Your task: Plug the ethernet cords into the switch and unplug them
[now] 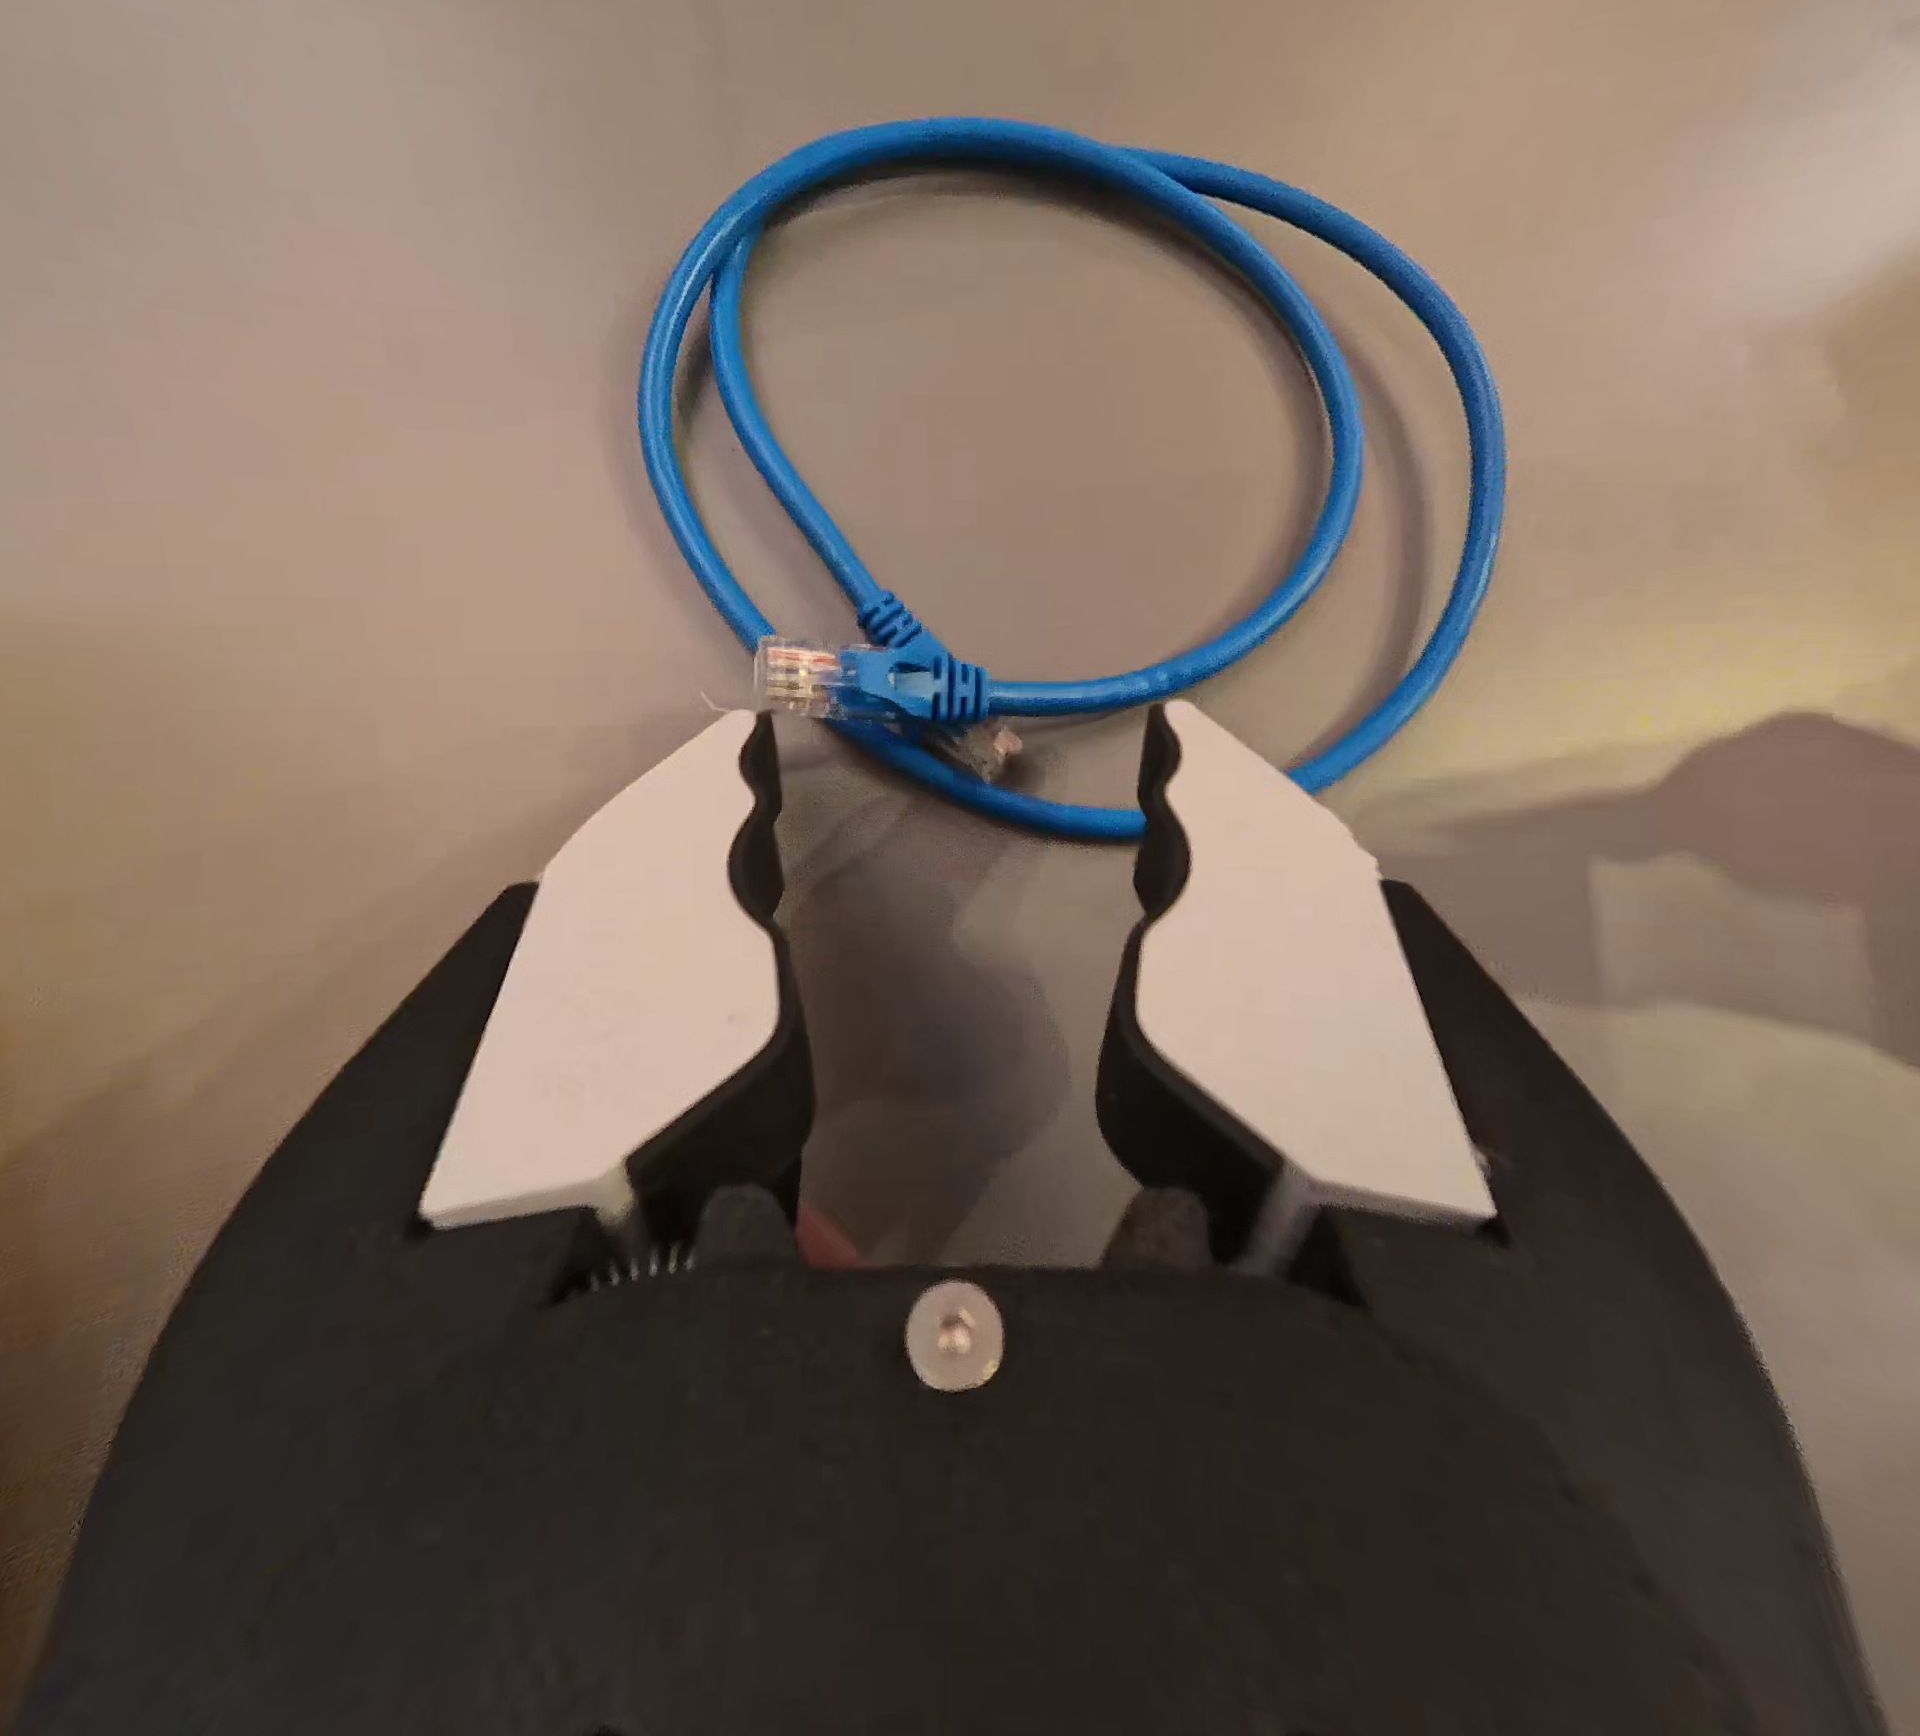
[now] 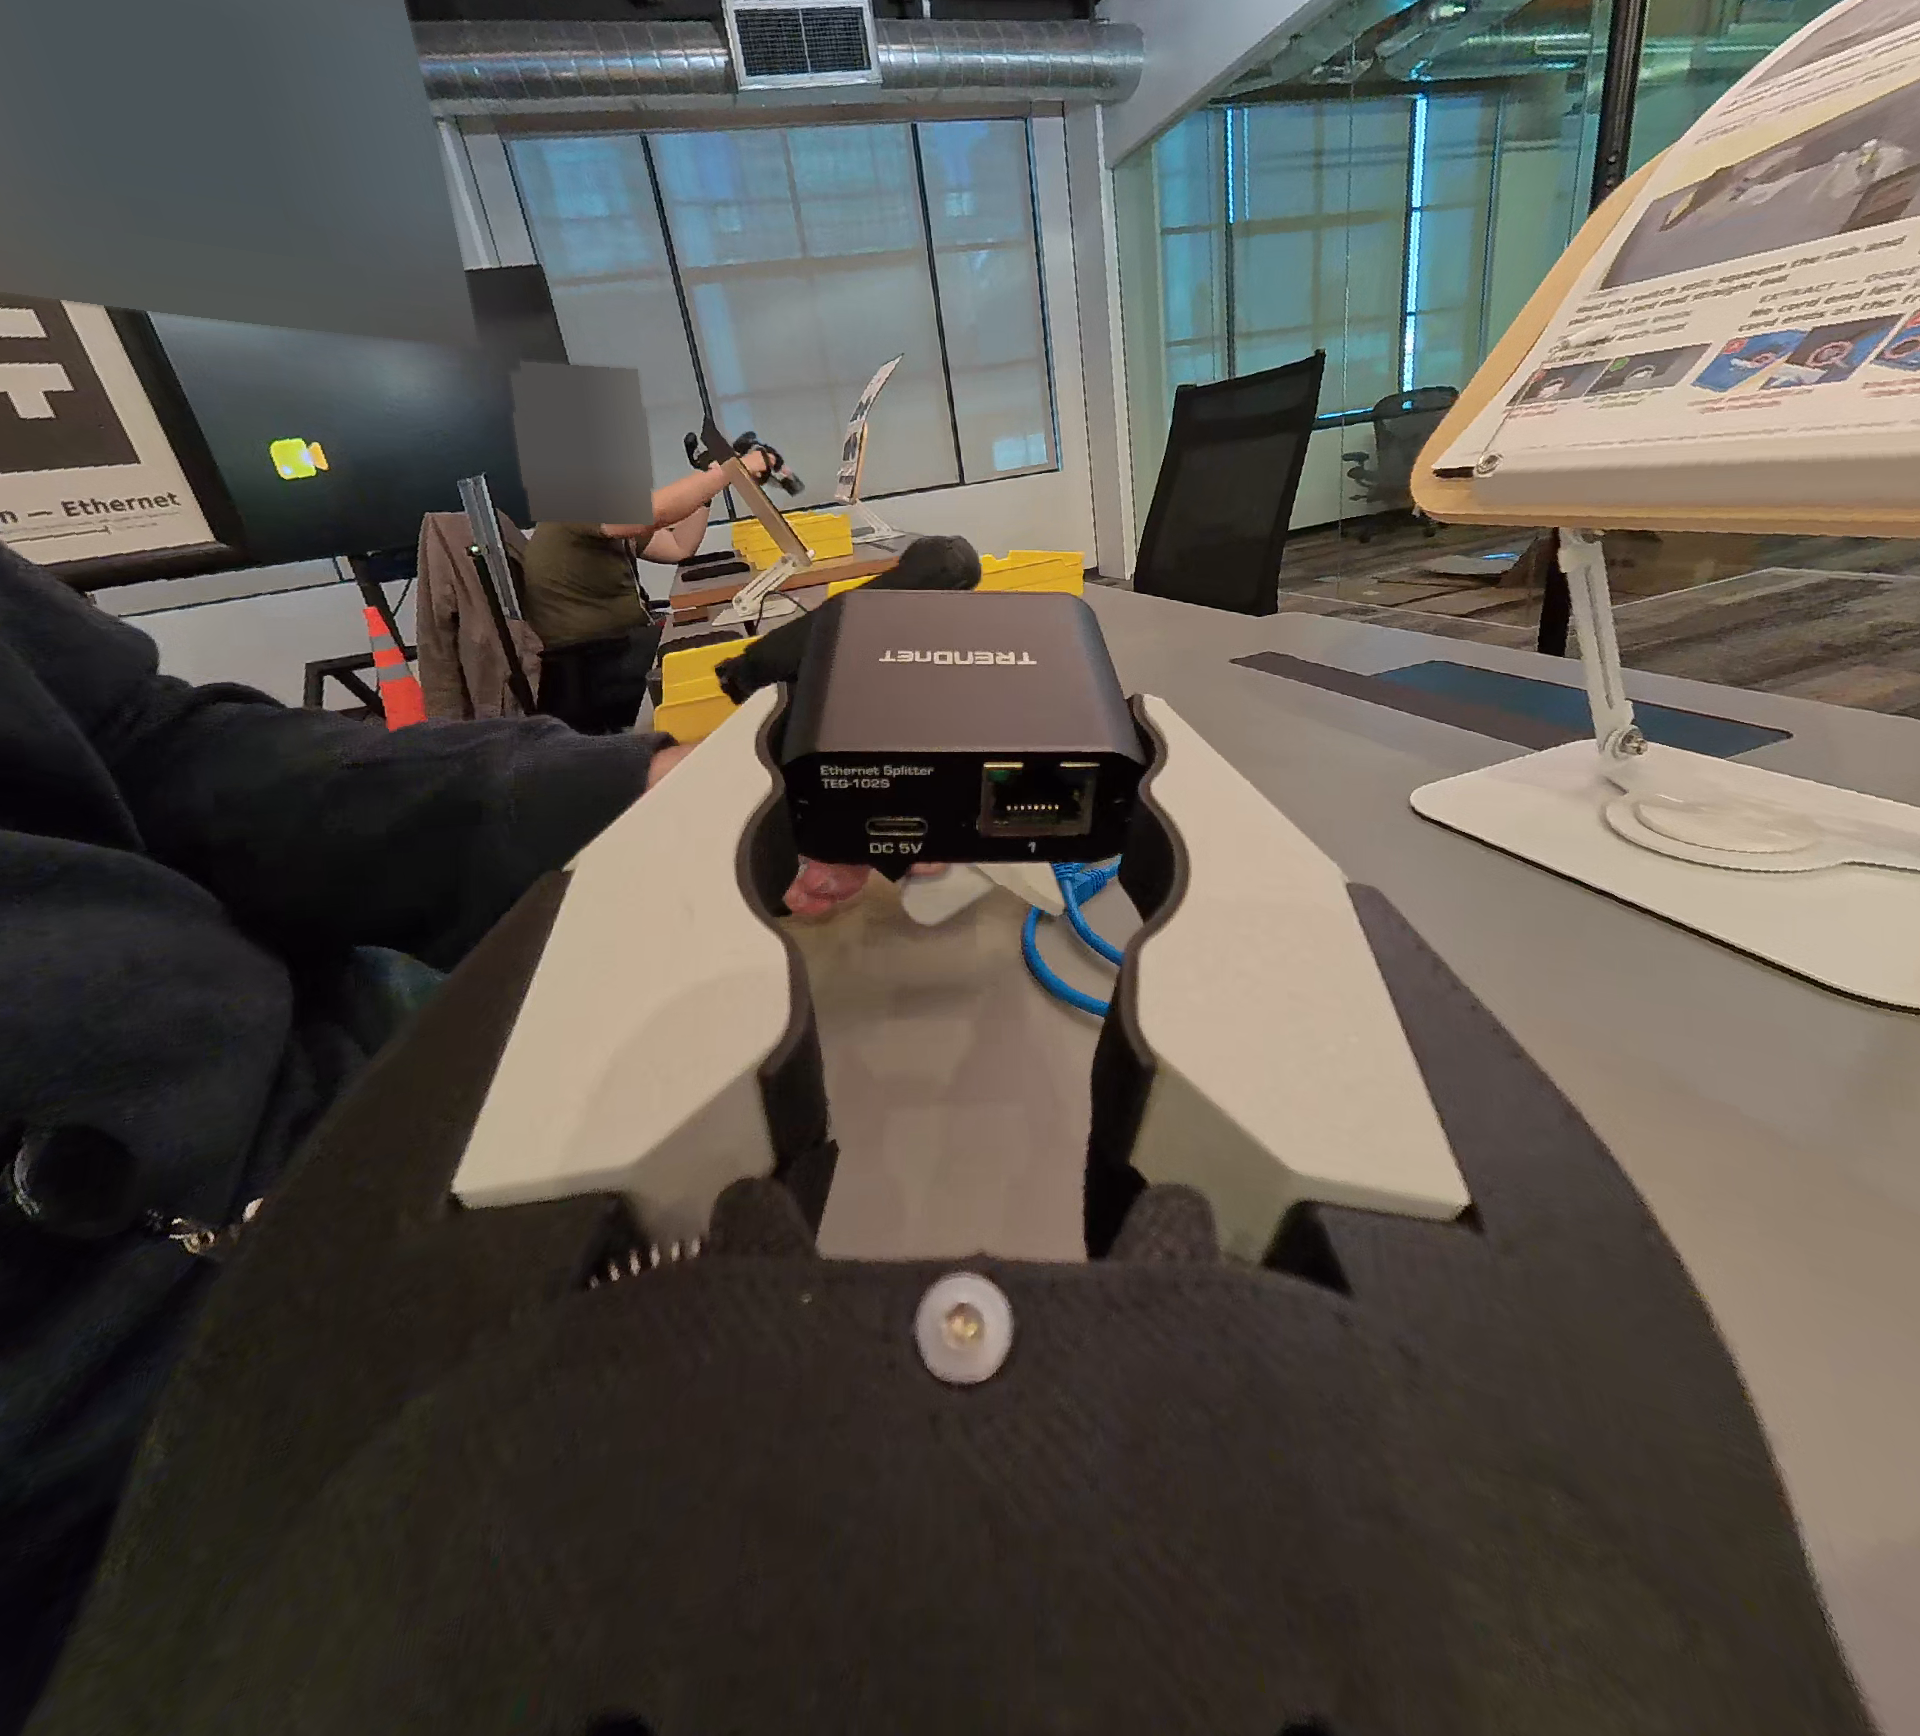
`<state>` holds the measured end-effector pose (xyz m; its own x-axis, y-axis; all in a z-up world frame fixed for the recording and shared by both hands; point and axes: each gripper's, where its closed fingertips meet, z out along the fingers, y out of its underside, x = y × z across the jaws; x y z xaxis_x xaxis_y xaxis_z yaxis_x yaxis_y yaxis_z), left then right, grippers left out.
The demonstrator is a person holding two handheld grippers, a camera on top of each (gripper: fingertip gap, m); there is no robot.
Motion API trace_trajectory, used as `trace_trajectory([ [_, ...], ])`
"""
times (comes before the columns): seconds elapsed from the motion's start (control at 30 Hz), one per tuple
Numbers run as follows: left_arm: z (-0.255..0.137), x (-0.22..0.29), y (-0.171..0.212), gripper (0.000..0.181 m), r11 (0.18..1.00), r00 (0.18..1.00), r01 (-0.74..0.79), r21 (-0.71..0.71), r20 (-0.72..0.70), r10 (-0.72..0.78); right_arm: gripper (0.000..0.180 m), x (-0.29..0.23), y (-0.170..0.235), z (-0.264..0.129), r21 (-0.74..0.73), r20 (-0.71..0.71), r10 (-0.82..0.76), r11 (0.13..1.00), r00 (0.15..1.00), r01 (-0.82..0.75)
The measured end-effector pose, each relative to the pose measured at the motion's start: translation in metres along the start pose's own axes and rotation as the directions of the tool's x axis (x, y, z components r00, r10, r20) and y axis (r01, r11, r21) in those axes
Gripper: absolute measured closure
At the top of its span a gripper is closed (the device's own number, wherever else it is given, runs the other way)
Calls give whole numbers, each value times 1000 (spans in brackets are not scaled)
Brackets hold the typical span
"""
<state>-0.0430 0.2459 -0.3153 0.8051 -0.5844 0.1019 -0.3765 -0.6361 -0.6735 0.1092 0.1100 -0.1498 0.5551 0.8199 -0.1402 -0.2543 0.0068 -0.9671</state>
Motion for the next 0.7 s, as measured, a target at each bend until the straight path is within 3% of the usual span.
trace_trajectory([
  [0.17, 16, -11, -12, 129, 1000, 999, 11, 12, 40, -12, 119, -1, -1, -1, 2, -2, -3, 1000, 1000, 3],
  [0.3, 21, -18, -23, 151, 1000, 999, 11, 22, 38, -12, 119, 2, -1, -3, 5, -8, 2, 1000, 1000, -2],
  [0.47, 26, -21, -28, 162, 995, 995, -99, -12, 1, 99, 119, 3, -1, -4, 1, -9, 1, 1000, 1000, -1],
  [0.6, 18, -10, -22, 165, 933, 928, -350, -87, -165, 333, 119, 4, -1, -6, -6, -14, -3, 1000, 1000, 3],
  [0.7, 4, -10, -8, 166, 773, 785, -610, -172, -260, 562, 119, 4, 0, -6, -16, -12, -6, 1000, 1000, 5],
])
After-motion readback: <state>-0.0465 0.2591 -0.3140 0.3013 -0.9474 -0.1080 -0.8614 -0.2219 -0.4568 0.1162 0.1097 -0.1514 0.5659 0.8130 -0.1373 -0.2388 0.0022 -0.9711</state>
